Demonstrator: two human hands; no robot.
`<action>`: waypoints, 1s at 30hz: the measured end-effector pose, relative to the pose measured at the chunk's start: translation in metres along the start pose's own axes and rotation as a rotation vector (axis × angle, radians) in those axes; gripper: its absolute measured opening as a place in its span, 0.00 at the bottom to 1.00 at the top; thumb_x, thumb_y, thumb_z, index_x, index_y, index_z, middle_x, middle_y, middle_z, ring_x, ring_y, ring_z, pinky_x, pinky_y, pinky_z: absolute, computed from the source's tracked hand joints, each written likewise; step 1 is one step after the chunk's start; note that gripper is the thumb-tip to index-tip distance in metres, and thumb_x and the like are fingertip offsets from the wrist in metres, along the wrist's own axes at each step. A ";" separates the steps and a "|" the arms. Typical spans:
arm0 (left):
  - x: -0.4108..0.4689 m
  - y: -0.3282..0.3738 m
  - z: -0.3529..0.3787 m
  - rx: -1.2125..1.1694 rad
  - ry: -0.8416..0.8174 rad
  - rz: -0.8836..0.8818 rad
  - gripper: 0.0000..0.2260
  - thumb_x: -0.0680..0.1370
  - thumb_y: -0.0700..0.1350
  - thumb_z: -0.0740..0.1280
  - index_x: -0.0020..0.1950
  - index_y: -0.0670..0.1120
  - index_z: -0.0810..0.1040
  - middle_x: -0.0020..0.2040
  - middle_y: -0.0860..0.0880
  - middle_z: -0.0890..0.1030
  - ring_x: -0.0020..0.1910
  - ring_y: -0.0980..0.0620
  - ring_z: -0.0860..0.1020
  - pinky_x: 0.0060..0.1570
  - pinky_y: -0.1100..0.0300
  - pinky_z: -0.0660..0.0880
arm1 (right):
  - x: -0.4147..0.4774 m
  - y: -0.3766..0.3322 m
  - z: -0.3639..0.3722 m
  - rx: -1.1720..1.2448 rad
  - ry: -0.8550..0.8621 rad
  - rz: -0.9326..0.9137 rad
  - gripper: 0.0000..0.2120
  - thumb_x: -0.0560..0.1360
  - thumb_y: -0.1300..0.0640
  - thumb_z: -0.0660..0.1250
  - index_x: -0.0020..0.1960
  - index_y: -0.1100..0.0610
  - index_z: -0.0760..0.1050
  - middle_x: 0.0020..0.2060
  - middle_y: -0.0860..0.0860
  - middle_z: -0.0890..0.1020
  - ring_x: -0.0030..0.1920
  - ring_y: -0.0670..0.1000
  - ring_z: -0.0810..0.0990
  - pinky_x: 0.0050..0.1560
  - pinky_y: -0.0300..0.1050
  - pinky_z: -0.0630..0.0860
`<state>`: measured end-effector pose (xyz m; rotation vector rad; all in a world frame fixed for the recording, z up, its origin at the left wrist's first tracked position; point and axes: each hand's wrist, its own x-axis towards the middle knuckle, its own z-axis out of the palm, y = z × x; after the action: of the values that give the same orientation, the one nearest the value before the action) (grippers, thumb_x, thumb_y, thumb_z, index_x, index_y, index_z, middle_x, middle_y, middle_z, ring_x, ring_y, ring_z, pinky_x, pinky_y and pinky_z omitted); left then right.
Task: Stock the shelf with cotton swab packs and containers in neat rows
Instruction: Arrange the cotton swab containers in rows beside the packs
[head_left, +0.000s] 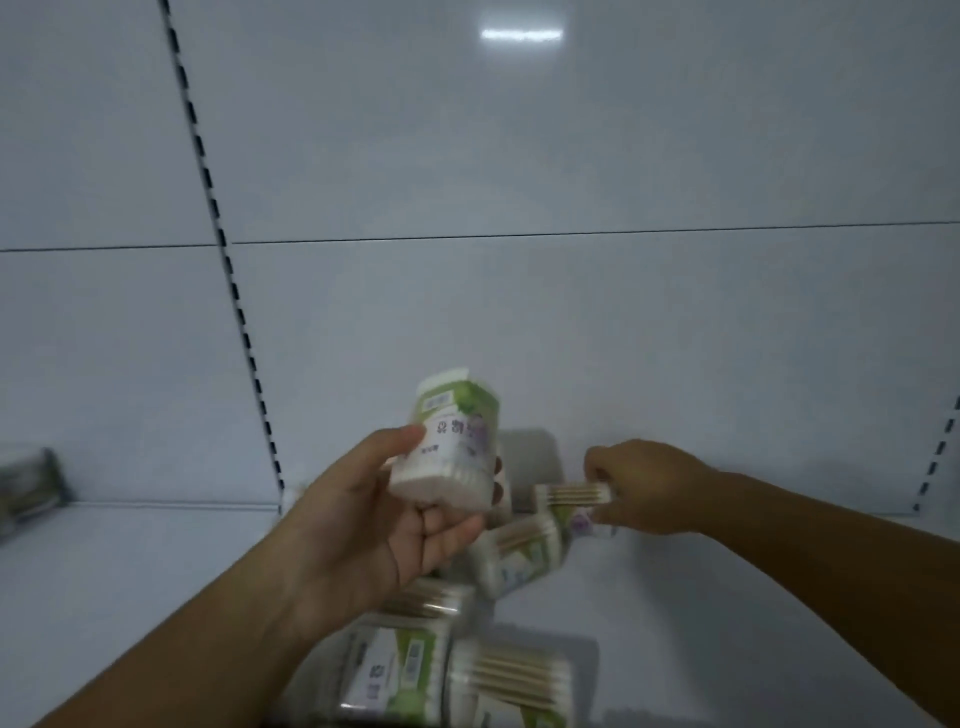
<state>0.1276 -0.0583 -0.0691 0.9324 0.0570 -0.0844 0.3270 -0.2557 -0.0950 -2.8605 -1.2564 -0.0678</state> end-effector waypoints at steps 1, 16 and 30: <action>-0.010 -0.003 0.000 -0.038 0.024 0.036 0.31 0.55 0.45 0.82 0.55 0.37 0.82 0.57 0.37 0.81 0.47 0.44 0.83 0.45 0.52 0.81 | 0.001 0.004 -0.006 -0.001 -0.001 -0.003 0.11 0.74 0.44 0.67 0.47 0.49 0.69 0.41 0.46 0.73 0.44 0.49 0.72 0.38 0.42 0.64; -0.029 -0.052 0.018 -0.327 -0.138 0.332 0.29 0.73 0.62 0.62 0.65 0.44 0.77 0.70 0.36 0.70 0.70 0.34 0.68 0.65 0.26 0.56 | -0.058 -0.095 -0.053 1.394 -0.133 -0.185 0.18 0.65 0.44 0.69 0.43 0.58 0.81 0.37 0.58 0.82 0.32 0.49 0.80 0.32 0.40 0.77; -0.070 -0.038 -0.019 -0.483 -0.047 0.494 0.23 0.75 0.59 0.63 0.54 0.42 0.84 0.63 0.41 0.79 0.64 0.35 0.74 0.59 0.34 0.71 | -0.058 -0.085 -0.015 0.376 -0.288 -0.259 0.08 0.74 0.49 0.69 0.43 0.53 0.82 0.39 0.47 0.83 0.38 0.43 0.79 0.42 0.40 0.75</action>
<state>0.0539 -0.0618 -0.1046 0.4414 -0.1905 0.3526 0.2247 -0.2415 -0.0832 -2.4347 -1.4920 0.5344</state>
